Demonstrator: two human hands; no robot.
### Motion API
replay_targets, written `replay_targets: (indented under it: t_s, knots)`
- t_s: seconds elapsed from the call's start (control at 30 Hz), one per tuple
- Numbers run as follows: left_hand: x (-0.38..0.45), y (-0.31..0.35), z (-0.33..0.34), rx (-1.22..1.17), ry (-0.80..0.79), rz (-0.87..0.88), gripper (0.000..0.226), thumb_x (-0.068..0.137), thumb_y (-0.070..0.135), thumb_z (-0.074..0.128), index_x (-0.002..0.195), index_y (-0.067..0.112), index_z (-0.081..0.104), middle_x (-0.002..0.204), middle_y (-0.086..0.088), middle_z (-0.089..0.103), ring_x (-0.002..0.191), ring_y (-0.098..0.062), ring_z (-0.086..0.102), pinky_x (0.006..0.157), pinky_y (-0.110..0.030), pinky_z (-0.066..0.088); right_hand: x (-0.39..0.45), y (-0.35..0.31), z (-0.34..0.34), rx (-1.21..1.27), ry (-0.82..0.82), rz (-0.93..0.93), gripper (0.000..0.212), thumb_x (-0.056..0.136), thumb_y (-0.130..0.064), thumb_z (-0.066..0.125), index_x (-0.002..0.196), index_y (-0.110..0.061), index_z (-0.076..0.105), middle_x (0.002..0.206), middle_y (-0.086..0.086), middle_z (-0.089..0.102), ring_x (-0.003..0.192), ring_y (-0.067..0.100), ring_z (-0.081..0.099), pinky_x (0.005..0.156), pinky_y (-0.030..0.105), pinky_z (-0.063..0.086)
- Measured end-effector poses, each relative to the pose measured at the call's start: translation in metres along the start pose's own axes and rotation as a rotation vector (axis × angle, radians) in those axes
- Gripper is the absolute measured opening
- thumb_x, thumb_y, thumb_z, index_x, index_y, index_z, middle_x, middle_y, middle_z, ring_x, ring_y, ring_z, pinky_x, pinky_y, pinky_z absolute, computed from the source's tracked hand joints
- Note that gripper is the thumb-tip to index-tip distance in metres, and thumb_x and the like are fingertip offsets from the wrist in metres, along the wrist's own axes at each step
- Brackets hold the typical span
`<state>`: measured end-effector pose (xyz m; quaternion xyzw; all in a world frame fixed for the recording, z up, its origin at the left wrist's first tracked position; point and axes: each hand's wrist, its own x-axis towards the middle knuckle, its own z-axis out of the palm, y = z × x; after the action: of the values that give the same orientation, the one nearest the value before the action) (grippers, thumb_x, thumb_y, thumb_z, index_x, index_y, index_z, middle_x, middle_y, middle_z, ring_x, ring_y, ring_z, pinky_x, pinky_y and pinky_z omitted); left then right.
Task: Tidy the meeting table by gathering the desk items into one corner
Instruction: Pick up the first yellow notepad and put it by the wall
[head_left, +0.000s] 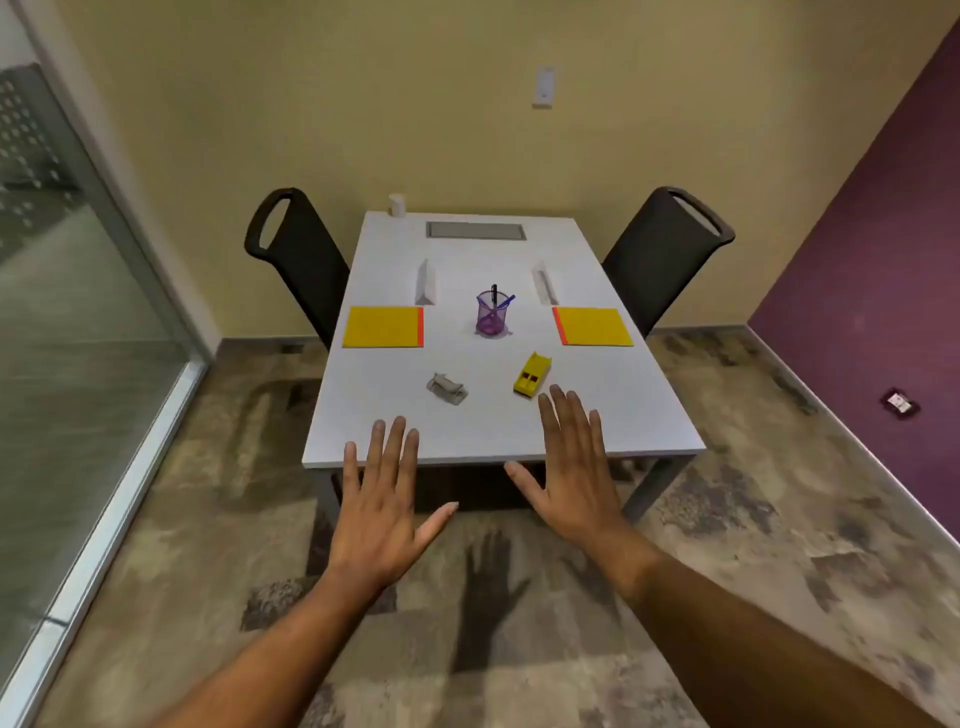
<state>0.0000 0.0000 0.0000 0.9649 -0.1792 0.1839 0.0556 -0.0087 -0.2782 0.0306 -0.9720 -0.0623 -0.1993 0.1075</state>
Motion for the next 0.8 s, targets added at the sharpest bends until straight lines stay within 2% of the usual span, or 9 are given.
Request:
replay_targets:
  t_s: [0.13, 0.5, 0.8]
  knots:
    - [-0.007, -0.010, 0.002, 0.027, 0.002, 0.029, 0.105, 0.097, 0.079, 0.033, 0.169, 0.008, 0.003, 0.178, -0.014, -0.001, 0.165, -0.034, 0.000, 0.130, -0.065, 0.011, -0.008, -0.011, 0.007, -0.044, -0.045, 0.026, 0.098, 0.099, -0.078, 0.032, 0.168, -0.018, -0.004, 0.177, 0.002, -0.010, 0.164, 0.025, -0.006, 0.130, 0.059, 0.012]
    - [-0.001, -0.019, -0.001, -0.015, -0.026, 0.021, 0.105, 0.098, 0.080, 0.030, 0.169, 0.009, 0.003, 0.178, -0.014, -0.004, 0.165, -0.033, -0.002, 0.129, -0.066, 0.014, -0.006, -0.024, 0.012, -0.040, -0.102, 0.030, 0.096, 0.099, -0.078, 0.029, 0.168, -0.021, -0.006, 0.177, 0.001, -0.012, 0.164, 0.022, -0.008, 0.131, 0.058, 0.010]
    - [0.042, 0.022, 0.021, -0.054, -0.055, 0.114, 0.107, 0.096, 0.083, 0.029, 0.169, 0.010, 0.002, 0.178, -0.014, -0.005, 0.165, -0.034, -0.002, 0.128, -0.067, 0.015, -0.001, 0.013, 0.007, -0.066, -0.114, 0.103, 0.097, 0.097, -0.082, 0.021, 0.168, -0.022, -0.006, 0.177, 0.003, -0.010, 0.164, 0.024, -0.007, 0.130, 0.060, 0.011]
